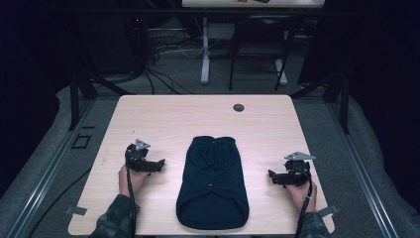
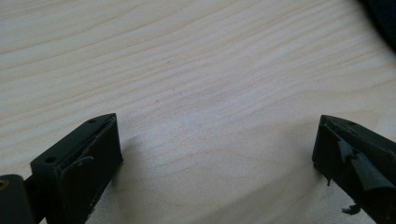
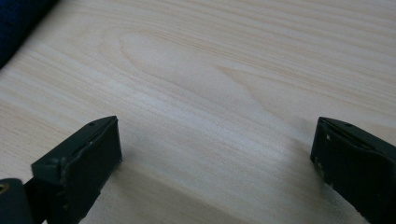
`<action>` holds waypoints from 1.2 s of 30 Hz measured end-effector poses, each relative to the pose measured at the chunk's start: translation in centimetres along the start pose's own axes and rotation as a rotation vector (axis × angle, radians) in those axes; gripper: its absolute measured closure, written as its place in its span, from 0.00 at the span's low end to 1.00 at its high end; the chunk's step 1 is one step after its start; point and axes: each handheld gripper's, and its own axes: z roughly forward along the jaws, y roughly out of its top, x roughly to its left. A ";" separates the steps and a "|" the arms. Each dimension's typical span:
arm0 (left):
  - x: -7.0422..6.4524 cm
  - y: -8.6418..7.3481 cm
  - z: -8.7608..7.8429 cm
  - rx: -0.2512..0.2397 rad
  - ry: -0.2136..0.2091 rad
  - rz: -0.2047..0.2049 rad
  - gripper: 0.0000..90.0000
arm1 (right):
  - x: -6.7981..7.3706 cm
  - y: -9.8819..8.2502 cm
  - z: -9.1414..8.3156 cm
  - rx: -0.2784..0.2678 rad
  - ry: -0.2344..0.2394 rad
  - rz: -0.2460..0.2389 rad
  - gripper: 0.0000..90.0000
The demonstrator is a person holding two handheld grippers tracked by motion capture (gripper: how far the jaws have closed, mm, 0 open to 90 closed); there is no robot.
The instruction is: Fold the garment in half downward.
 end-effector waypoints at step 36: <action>-0.3 4.1 0.8 -0.022 -0.158 0.032 0.01 | 1.0 3.1 -0.9 -0.019 0.069 0.030 0.00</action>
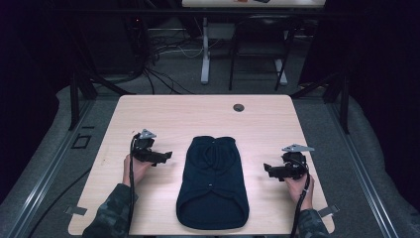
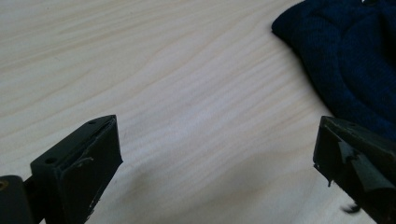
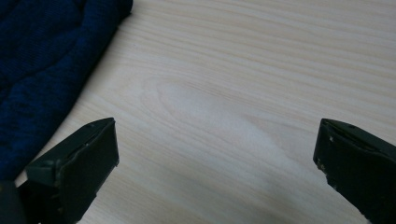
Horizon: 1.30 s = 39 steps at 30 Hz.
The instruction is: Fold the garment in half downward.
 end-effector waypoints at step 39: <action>-4.2 6.5 5.0 0.056 -0.123 0.086 0.00 | 6.1 8.9 5.5 0.088 0.169 -0.134 0.08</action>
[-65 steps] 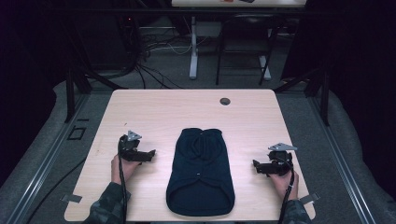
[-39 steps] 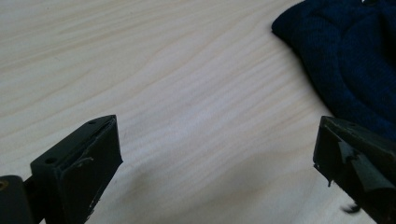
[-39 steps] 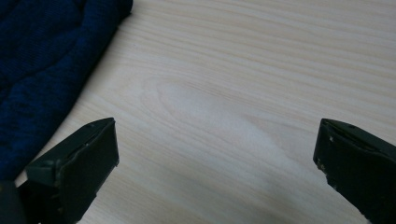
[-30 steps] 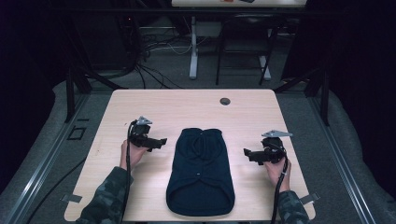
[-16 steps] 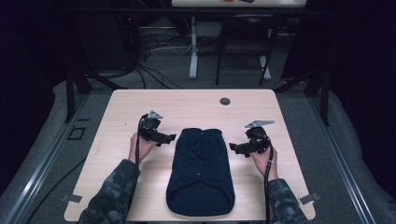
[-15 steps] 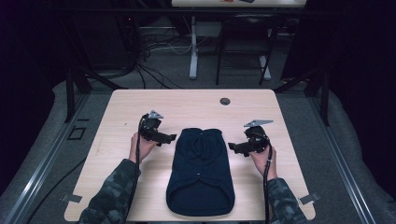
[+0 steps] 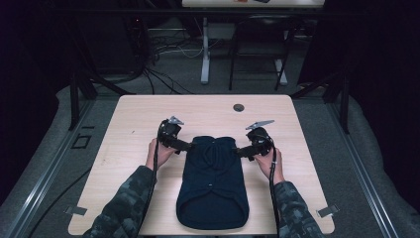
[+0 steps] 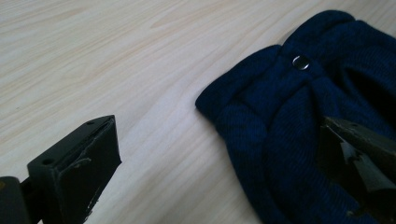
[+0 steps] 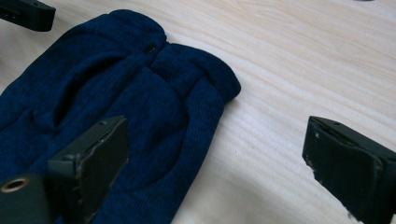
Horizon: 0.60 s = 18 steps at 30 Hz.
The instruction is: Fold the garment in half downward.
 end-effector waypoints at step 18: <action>-1.1 1.1 2.6 0.052 0.030 -0.029 0.04 | -0.4 1.0 3.3 0.083 -0.007 0.026 0.32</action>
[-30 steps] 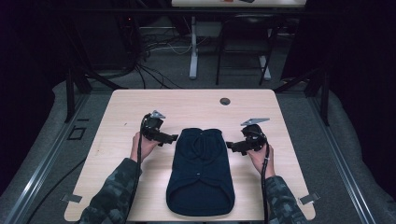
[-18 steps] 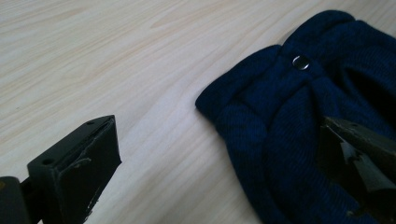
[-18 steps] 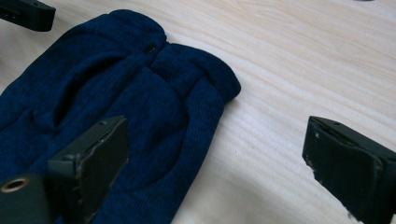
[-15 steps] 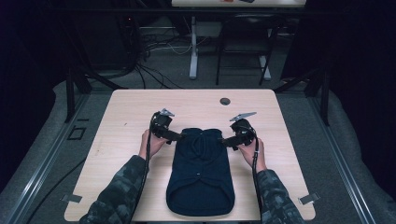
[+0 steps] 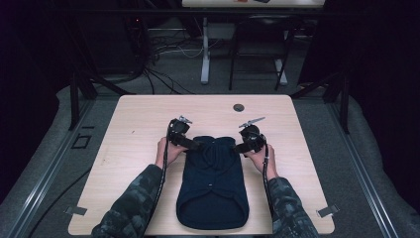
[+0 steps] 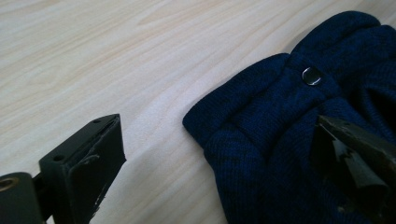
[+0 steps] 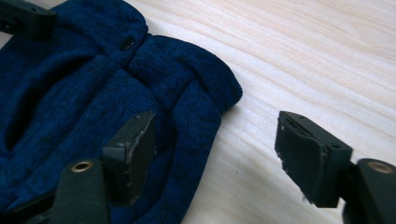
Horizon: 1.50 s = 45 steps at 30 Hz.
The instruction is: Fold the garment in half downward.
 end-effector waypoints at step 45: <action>-2.6 -0.9 1.1 0.067 0.001 0.116 0.37 | 1.9 -0.7 2.2 0.014 0.020 -0.079 0.66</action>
